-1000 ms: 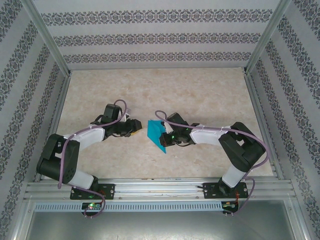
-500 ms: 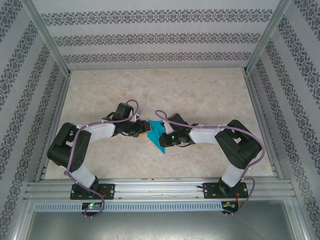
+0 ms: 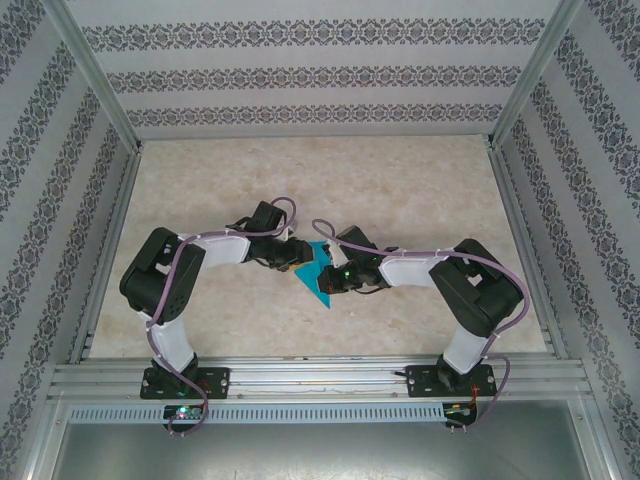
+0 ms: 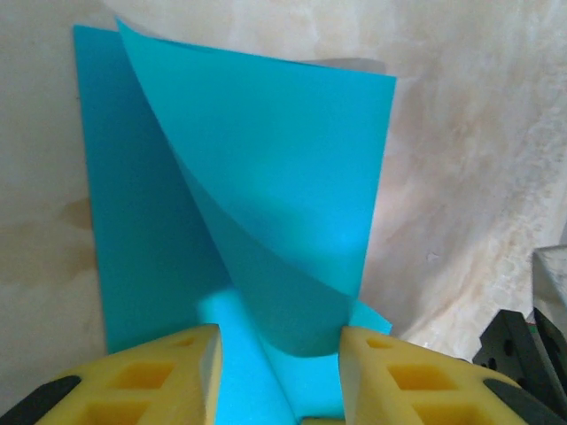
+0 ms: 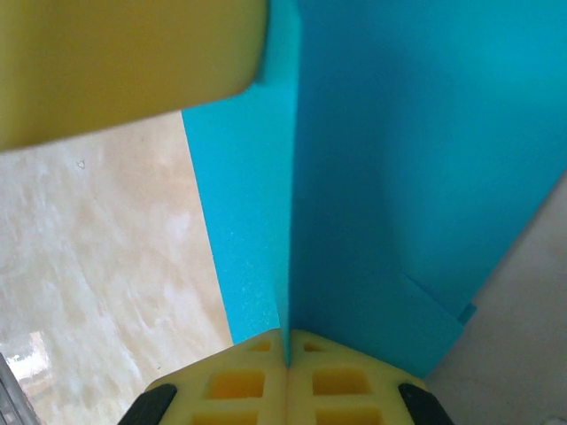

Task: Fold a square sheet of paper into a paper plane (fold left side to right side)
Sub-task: Fourth fold the wing at the center of the table.

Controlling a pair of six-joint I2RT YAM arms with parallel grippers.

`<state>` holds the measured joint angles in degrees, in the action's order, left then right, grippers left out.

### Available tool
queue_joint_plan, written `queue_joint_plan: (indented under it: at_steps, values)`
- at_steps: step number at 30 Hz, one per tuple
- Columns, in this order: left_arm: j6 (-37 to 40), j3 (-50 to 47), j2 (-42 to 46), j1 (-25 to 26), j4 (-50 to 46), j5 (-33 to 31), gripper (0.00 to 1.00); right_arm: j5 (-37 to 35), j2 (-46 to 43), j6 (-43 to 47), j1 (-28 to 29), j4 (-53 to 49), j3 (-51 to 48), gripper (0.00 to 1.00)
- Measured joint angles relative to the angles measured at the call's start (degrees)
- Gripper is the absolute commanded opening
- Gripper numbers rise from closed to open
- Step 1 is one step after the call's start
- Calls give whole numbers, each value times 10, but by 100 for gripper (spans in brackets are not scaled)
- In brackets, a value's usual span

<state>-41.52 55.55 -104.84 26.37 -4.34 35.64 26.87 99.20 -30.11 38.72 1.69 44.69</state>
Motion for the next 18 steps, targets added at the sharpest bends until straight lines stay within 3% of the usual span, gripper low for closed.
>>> queue_joint_plan:
  at_steps: [18]
  values:
    - [25,49,-29,7,-59,-23,40,17,6,-2,-7,14,-2,8]
